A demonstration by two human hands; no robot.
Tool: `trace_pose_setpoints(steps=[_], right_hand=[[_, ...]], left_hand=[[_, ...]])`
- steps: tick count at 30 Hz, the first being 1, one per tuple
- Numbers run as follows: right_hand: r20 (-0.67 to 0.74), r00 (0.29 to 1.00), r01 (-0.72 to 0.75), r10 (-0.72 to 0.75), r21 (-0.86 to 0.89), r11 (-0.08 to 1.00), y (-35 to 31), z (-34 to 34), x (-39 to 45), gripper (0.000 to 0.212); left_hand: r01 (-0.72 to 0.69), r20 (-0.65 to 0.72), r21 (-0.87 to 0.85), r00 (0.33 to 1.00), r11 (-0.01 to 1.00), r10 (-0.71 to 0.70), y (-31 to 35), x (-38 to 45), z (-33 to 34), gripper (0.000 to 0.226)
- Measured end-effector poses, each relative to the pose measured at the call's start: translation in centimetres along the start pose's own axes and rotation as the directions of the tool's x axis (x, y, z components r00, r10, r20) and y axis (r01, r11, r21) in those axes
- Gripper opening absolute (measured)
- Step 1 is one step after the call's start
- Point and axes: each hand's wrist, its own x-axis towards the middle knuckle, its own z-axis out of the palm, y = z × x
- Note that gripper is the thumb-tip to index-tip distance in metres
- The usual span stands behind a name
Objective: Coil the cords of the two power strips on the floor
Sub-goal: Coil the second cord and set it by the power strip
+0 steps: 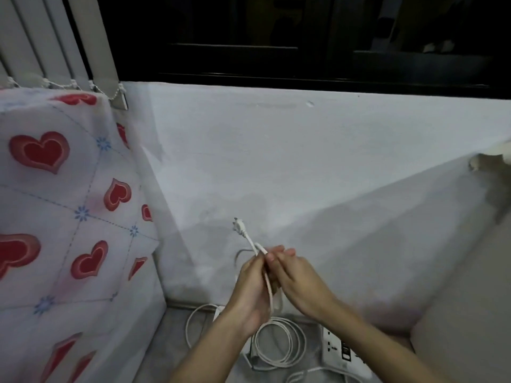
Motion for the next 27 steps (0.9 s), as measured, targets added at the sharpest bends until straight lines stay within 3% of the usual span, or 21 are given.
trace_pose_setpoints(steps=[3, 5, 8, 11, 14, 17, 27], right_hand=[[-0.045, 0.998, 0.036, -0.031, 0.097, 0.995, -0.8, -0.4, 0.3, 0.031], [-0.120, 0.993, 0.008, 0.011, 0.159, 0.987, -0.8, -0.7, 0.4, 0.036], [-0.113, 0.993, -0.005, 0.032, 0.226, 0.974, -0.5, -0.9, 0.3, 0.040], [0.053, 0.998, -0.043, 0.025, 0.376, 0.926, -0.4, -1.0, 0.0, 0.036], [0.220, 0.974, -0.178, 0.049, 0.615, 0.769, 0.3, -1.2, -0.3, 0.034], [0.313, 0.947, -0.263, 0.071, 0.627, 0.733, 1.6, -1.7, -0.9, 0.041], [0.268, 0.955, -0.281, 0.128, 0.677, 0.681, 6.2, -5.8, -3.9, 0.060]], left_hand=[[0.009, 0.074, -0.266, 0.997, 0.964, 0.011, 1.2, 0.1, 0.5, 0.037], [-0.010, 0.084, -0.333, 0.996, 0.943, 0.040, 1.9, 0.1, 0.7, 0.037], [-0.032, 0.084, -0.275, 0.995, 0.961, 0.057, 2.0, -0.1, 0.8, 0.031], [-0.028, 0.074, -0.233, 0.996, 0.972, 0.046, 2.3, -0.2, 0.8, 0.025], [-0.017, 0.065, -0.356, 0.997, 0.934, 0.043, 4.1, -0.2, 1.7, 0.030], [-0.107, 0.027, -0.372, 0.992, 0.922, 0.126, 7.9, 0.9, 2.8, 0.033], [-0.416, 0.116, -0.194, 0.890, 0.888, 0.442, 24.3, 0.4, 6.1, 0.040]])
